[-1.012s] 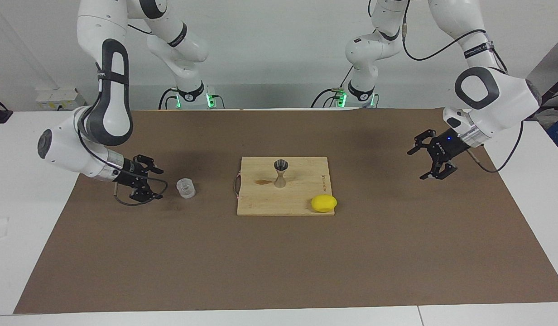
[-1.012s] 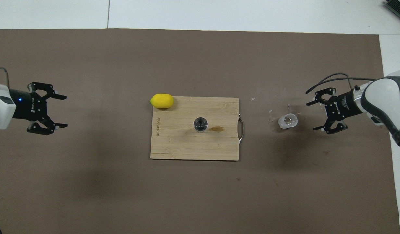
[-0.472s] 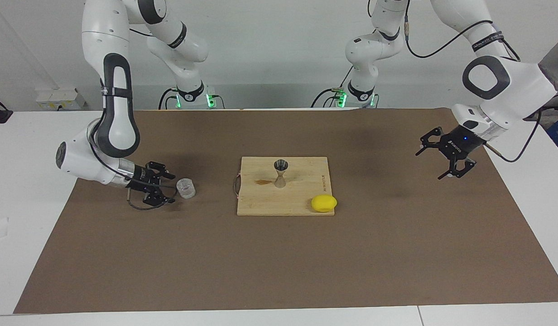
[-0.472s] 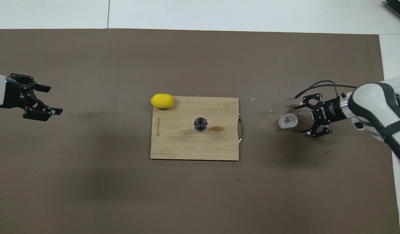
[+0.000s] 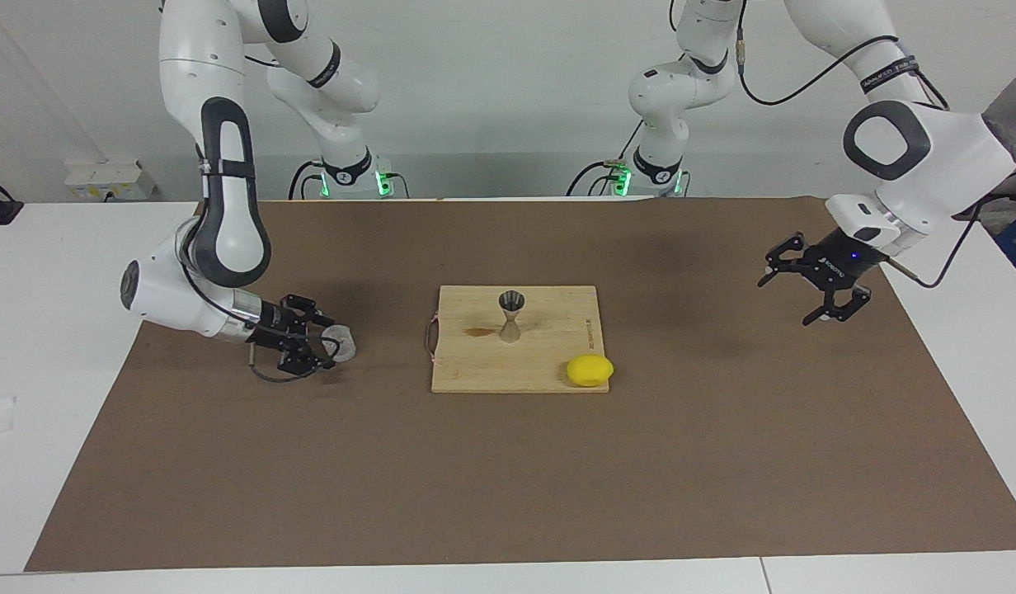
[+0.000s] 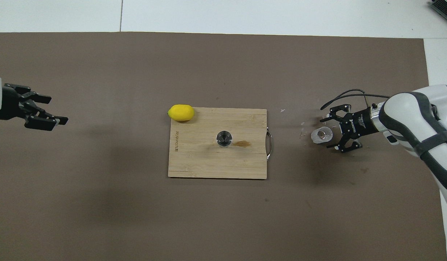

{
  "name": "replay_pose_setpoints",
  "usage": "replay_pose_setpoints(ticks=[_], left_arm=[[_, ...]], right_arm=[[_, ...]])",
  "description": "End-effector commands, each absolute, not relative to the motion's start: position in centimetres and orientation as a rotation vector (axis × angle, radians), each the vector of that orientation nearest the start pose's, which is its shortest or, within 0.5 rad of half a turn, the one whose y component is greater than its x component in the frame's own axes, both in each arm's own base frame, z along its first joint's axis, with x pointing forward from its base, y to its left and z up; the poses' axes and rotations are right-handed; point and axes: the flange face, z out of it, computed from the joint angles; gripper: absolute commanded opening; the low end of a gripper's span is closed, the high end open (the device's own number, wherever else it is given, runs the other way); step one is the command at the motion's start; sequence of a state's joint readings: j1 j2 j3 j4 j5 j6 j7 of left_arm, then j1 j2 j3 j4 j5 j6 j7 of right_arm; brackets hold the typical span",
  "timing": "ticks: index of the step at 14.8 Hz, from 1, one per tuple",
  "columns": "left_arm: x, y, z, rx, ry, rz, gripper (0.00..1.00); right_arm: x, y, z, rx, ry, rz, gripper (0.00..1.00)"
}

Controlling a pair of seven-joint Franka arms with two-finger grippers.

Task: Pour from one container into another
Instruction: 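Grasp the clear glass cup with the right gripper and lift it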

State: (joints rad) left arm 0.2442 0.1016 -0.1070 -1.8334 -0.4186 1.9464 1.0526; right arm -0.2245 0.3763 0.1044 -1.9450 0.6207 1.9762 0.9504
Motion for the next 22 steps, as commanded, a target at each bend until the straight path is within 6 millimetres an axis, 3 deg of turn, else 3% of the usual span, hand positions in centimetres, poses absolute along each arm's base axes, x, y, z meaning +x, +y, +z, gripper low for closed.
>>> replay_pose_setpoints(ticks=[1, 3, 4, 6, 8, 11, 15, 16, 20, 22], left_arm=[[59.3, 5.5, 49.6, -3.227, 1.087, -0.421, 1.00], [59.3, 5.3, 50.7, -3.201, 0.952, -0.366, 1.00], [59.3, 4.7, 51.3, -3.188, 0.899, -0.347, 1.00], [58.8, 1.9, 53.2, -3.160, 0.820, -0.329, 1.00], [58.1, 0.5, 54.5, -3.159, 0.731, -0.315, 1.00], [57.0, -0.9, 54.9, -3.204, 0.659, -0.227, 1.00], [55.8, -5.4, 57.2, -3.257, 0.514, -0.131, 1.00], [55.6, -5.7, 57.2, -3.267, 0.469, -0.109, 1.00], [54.9, -9.1, 57.8, -3.134, 0.559, -0.072, 1.00], [54.8, -9.3, 58.1, -3.130, 0.550, -0.091, 1.00]], right_arm=[[58.0, -3.4, 28.3, -2.036, 1.672, 0.691, 0.39], [58.1, -3.4, 29.9, -2.050, 1.644, 0.656, 0.05], [58.1, -3.4, 31.0, -2.052, 1.641, 0.632, 0.00], [58.4, -2.1, 32.9, -2.077, 1.614, 0.596, 0.00], [58.6, 1.5, 34.8, -2.089, 1.650, 0.587, 0.00], [59.7, 6.0, 37.7, -2.069, 1.765, 0.509, 0.00], [60.9, 13.2, 41.4, -2.148, 1.912, 0.360, 0.00], [61.3, 14.6, 42.5, -2.157, 1.943, 0.301, 0.00], [60.8, 22.0, 45.3, -2.242, 1.983, 0.065, 0.00], [60.1, 25.2, 46.0, -2.249, 1.991, -0.005, 0.00]])
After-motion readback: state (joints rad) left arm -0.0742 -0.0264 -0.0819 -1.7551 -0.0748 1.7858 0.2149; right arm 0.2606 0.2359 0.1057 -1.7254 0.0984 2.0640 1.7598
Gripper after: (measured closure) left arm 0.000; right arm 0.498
